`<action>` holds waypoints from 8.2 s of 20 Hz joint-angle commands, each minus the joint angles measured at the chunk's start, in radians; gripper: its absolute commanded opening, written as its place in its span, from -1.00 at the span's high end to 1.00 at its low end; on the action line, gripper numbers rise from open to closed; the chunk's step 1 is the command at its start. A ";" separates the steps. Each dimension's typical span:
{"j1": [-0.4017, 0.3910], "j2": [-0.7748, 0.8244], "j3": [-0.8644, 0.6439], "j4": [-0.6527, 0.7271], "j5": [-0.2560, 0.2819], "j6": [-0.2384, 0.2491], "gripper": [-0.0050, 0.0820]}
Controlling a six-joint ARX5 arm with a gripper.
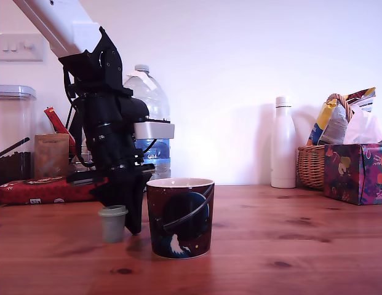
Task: Pick up the coffee capsules from the table one by one and drop them inside the nearest coffee cup
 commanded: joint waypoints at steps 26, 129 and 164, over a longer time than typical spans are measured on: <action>0.005 -0.084 0.029 0.312 -0.043 -0.611 0.94; 0.003 -0.376 -1.294 1.965 -0.075 -1.493 -0.86; 0.014 -0.624 -1.286 1.707 0.101 -1.407 0.93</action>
